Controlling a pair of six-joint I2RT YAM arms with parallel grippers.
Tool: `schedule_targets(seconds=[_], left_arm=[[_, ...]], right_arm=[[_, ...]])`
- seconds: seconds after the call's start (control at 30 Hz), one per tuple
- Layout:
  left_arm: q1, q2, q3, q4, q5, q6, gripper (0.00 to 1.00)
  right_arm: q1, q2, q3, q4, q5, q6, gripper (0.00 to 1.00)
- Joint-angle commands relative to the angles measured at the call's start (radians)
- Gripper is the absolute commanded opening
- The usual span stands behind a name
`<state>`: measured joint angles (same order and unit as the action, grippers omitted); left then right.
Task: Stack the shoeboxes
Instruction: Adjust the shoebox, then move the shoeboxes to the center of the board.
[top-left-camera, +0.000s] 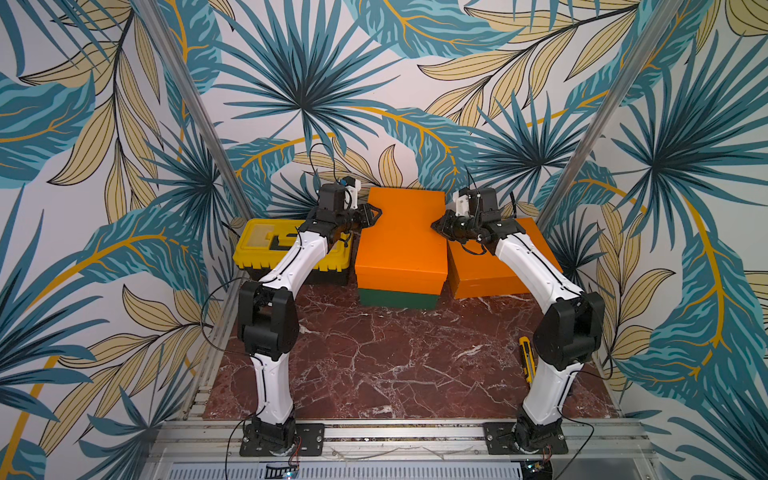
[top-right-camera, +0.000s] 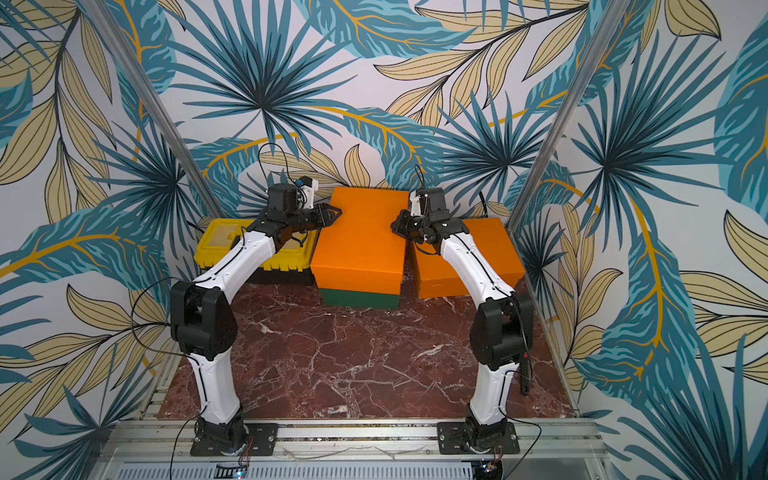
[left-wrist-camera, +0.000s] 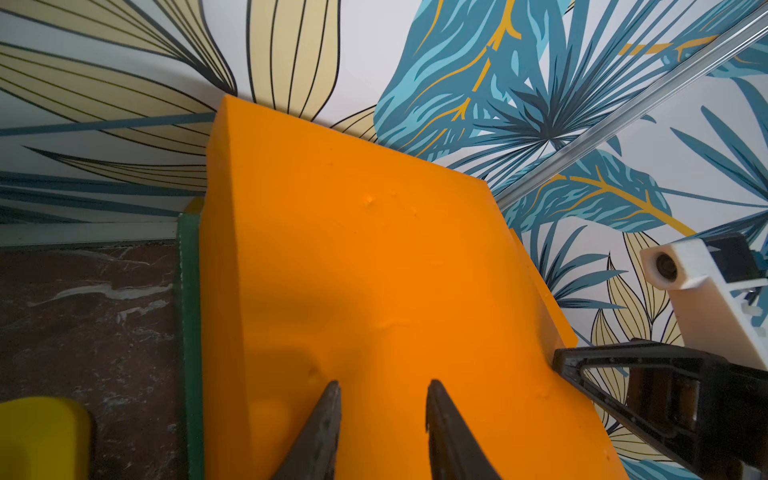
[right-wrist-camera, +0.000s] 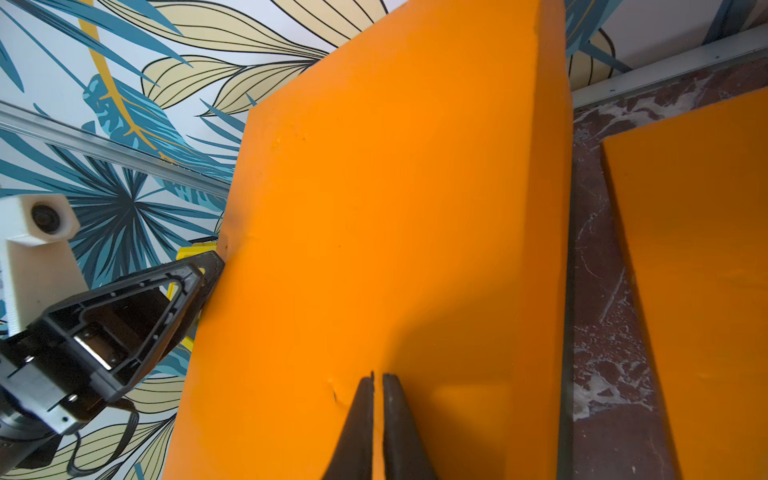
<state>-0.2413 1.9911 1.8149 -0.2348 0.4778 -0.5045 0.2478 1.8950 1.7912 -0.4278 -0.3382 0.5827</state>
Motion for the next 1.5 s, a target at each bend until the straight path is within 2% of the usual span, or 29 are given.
schedule_targets(seconds=[0.0,0.1,0.23,0.37,0.53,0.77,0.93,1.0,1.17,1.2,1.27,1.33,1.37,1.4,1.47], left_arm=[[0.005,-0.023,-0.032,-0.104,0.009,0.006,0.36],[0.005,-0.074,-0.018,-0.105,0.009,0.01,0.38],[0.004,-0.177,-0.019,-0.106,-0.008,0.018,0.52],[-0.003,-0.319,-0.065,-0.104,-0.037,0.033,0.53],[-0.007,-0.532,-0.246,-0.103,-0.113,0.029,0.62],[-0.007,-0.787,-0.595,-0.106,-0.182,-0.03,0.89],[-0.006,-0.861,-0.744,-0.164,-0.194,-0.055,0.94],[-0.006,-0.877,-0.787,-0.174,-0.207,-0.061,1.0],[-0.006,-0.908,-0.871,-0.175,-0.244,-0.078,1.0],[-0.006,-0.905,-0.884,-0.175,-0.245,-0.079,0.99],[-0.006,-0.889,-0.899,-0.174,-0.237,-0.078,0.89],[-0.006,-0.864,-0.907,-0.175,-0.224,-0.075,0.61],[-0.006,-0.849,-0.909,-0.173,-0.222,-0.077,0.51],[-0.006,-0.834,-0.914,-0.17,-0.221,-0.077,0.42],[-0.005,-0.809,-0.921,-0.158,-0.22,-0.077,0.3]], right_arm=[[0.002,-0.003,-0.049,-0.107,0.029,-0.02,0.11],[0.002,-0.052,-0.055,-0.123,0.046,-0.032,0.11],[0.002,-0.138,-0.074,-0.136,0.056,-0.045,0.11],[0.002,-0.245,-0.111,-0.156,0.051,-0.057,0.11],[0.002,-0.405,-0.253,-0.152,0.101,-0.056,0.12],[0.002,-0.565,-0.498,-0.163,0.166,-0.057,0.15],[0.002,-0.619,-0.629,-0.122,0.155,-0.031,0.15],[0.002,-0.626,-0.669,-0.1,0.15,-0.019,0.15],[0.002,-0.597,-0.75,-0.032,0.141,-0.005,0.15],[0.002,-0.582,-0.758,-0.015,0.132,-0.002,0.15],[0.002,-0.556,-0.778,0.034,0.114,0.003,0.14],[0.002,-0.534,-0.801,0.09,0.107,0.011,0.07],[0.002,-0.523,-0.812,0.119,0.101,0.013,0.02],[0.002,-0.511,-0.821,0.144,0.097,0.014,0.0],[0.002,-0.484,-0.828,0.168,0.091,0.014,0.0]])
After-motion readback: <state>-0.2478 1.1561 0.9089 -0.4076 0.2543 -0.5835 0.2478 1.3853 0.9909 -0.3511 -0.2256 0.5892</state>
